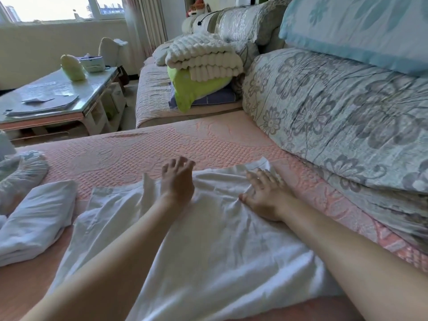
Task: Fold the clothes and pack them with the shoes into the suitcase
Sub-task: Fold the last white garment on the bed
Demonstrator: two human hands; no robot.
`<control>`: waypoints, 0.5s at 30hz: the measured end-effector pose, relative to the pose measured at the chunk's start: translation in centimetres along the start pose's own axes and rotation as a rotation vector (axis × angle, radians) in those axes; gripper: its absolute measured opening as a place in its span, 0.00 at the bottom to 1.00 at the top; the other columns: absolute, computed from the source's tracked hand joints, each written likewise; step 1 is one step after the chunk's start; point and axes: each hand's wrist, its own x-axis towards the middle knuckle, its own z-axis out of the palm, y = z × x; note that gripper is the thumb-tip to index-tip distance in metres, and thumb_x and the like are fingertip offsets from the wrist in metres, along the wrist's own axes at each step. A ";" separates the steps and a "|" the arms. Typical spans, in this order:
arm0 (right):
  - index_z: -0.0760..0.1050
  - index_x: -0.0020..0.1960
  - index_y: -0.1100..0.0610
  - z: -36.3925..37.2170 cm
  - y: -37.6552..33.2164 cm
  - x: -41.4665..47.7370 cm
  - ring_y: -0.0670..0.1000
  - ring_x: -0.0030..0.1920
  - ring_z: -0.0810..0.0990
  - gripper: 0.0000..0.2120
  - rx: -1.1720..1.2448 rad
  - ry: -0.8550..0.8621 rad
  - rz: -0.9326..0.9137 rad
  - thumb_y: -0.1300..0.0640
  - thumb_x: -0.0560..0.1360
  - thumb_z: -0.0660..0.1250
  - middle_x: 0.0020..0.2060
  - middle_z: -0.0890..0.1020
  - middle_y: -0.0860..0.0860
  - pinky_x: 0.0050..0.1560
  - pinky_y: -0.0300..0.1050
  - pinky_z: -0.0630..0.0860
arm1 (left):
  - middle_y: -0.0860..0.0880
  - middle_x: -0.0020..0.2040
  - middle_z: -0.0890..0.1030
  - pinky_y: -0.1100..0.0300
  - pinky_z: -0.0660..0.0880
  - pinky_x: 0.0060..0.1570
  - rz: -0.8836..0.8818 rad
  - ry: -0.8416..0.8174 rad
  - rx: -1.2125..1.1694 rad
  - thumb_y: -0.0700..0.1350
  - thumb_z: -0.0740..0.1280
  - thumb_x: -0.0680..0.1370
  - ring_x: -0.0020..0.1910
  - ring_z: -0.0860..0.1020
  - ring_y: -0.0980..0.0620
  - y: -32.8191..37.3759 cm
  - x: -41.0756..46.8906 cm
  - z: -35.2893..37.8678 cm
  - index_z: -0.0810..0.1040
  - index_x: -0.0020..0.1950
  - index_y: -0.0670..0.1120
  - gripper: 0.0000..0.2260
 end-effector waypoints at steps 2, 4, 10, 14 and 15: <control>0.38 0.82 0.44 -0.1 0.7 -0.2 0.53 0.81 0.40 0.39 -0.016 -0.010 0.025 0.28 0.78 0.44 0.82 0.41 0.52 0.79 0.59 0.40 | 0.50 0.73 0.69 0.51 0.63 0.68 0.215 -0.053 -0.170 0.49 0.56 0.80 0.72 0.66 0.46 1.5 -1.2 1.0 0.72 0.71 0.55 0.20; 0.38 0.82 0.44 -0.5 1.7 -0.6 0.53 0.81 0.40 0.38 -0.033 -0.061 0.086 0.28 0.78 0.42 0.81 0.39 0.50 0.78 0.61 0.40 | 0.52 0.81 0.56 0.47 0.53 0.76 0.189 -0.267 -0.178 0.60 0.49 0.82 0.79 0.53 0.49 2.1 -2.4 1.9 0.60 0.79 0.58 0.24; 0.41 0.82 0.51 -0.8 3.2 -2.3 0.58 0.81 0.45 0.33 -0.046 -0.001 0.176 0.40 0.83 0.46 0.82 0.46 0.55 0.78 0.62 0.42 | 0.46 0.82 0.45 0.41 0.42 0.77 0.097 -0.317 0.065 0.49 0.53 0.83 0.80 0.43 0.45 5.6 -4.0 -0.5 0.51 0.81 0.51 0.27; 0.51 0.81 0.53 -1.7 3.6 -4.7 0.61 0.77 0.58 0.28 0.011 0.049 0.174 0.45 0.84 0.48 0.78 0.58 0.59 0.74 0.59 0.58 | 0.52 0.67 0.71 0.51 0.65 0.67 0.446 -0.057 -0.266 0.53 0.62 0.77 0.69 0.68 0.49 12.2 -8.6 -2.8 0.74 0.66 0.55 0.17; 0.56 0.80 0.51 -1.9 4.1 -5.2 0.61 0.75 0.60 0.26 0.020 0.060 0.174 0.45 0.84 0.50 0.76 0.61 0.59 0.73 0.59 0.60 | 0.52 0.63 0.73 0.50 0.68 0.63 0.513 -0.076 -0.323 0.60 0.62 0.75 0.65 0.70 0.49 14.0 -10.1 -3.1 0.75 0.63 0.55 0.18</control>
